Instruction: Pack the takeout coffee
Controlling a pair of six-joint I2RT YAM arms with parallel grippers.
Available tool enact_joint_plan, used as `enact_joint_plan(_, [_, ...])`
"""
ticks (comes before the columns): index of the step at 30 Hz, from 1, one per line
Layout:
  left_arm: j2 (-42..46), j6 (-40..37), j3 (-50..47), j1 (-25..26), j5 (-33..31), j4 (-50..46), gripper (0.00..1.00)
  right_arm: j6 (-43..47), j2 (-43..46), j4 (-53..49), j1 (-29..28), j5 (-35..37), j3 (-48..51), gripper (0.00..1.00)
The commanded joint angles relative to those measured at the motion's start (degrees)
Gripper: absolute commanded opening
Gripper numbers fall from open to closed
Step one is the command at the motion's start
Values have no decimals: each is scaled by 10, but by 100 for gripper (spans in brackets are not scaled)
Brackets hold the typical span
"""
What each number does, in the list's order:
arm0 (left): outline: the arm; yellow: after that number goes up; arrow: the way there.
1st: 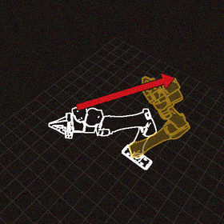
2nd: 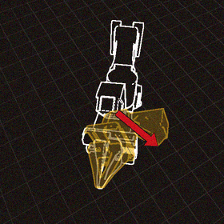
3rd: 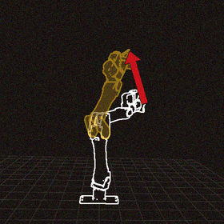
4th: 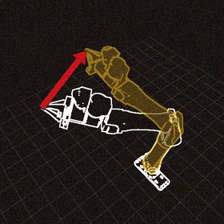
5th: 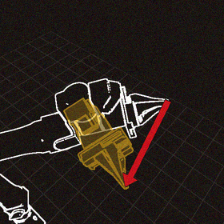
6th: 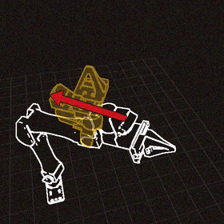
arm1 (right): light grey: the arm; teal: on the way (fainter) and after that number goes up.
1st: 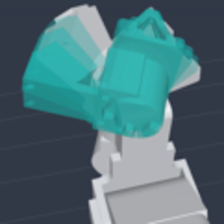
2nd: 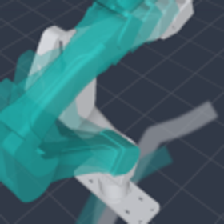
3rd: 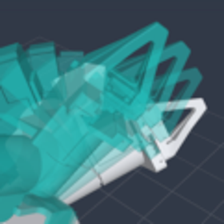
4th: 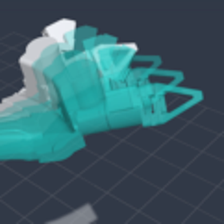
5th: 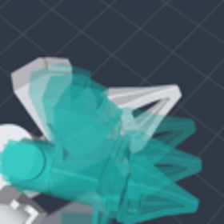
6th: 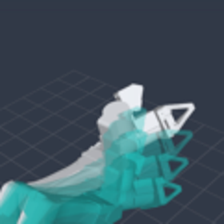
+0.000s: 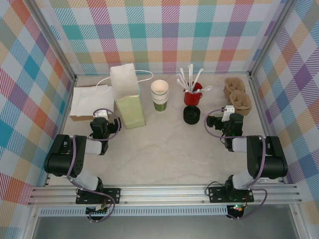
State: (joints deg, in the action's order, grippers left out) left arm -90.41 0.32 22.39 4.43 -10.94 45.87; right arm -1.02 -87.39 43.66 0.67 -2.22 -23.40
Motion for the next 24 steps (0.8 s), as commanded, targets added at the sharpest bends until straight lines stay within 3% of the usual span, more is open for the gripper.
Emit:
enact_joint_plan(1, [8,-10,12,3,10,14,100,5,0,10,-3,-11,-11,100])
enact_joint_plan(24, [9,-12,11,2,17,13,100,4,0,10,-2,-13,-12,100])
